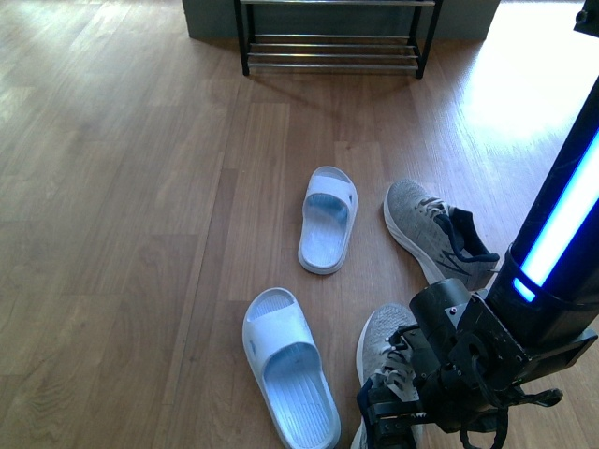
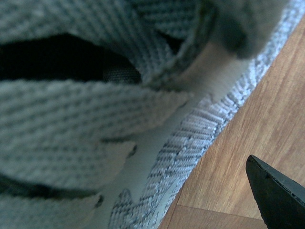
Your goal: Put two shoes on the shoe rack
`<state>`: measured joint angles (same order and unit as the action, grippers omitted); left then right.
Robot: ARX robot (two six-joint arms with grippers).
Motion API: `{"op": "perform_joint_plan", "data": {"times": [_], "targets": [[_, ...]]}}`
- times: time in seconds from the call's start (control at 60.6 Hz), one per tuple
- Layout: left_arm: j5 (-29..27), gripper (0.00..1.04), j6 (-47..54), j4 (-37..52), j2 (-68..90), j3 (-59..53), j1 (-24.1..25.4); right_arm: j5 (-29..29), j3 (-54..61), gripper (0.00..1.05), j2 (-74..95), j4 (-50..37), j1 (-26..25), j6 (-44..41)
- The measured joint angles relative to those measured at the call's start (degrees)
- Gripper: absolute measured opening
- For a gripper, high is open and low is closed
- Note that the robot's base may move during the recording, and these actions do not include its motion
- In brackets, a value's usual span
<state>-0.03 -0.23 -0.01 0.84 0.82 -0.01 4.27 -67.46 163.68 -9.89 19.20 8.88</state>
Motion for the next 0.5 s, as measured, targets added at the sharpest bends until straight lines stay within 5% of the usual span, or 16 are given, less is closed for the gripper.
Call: {"op": "perform_joint_plan", "data": {"times": [0.297,0.495], "targets": [[0.0,0.95,0.0,0.0,0.0,0.0,0.0,3.3,-3.23,0.5,2.34,0.2,-0.94,-3.45],[0.0,0.95,0.0,0.0,0.0,0.0,0.0,4.52,-5.25,0.36,3.41,0.96,-2.47,-2.78]]}}
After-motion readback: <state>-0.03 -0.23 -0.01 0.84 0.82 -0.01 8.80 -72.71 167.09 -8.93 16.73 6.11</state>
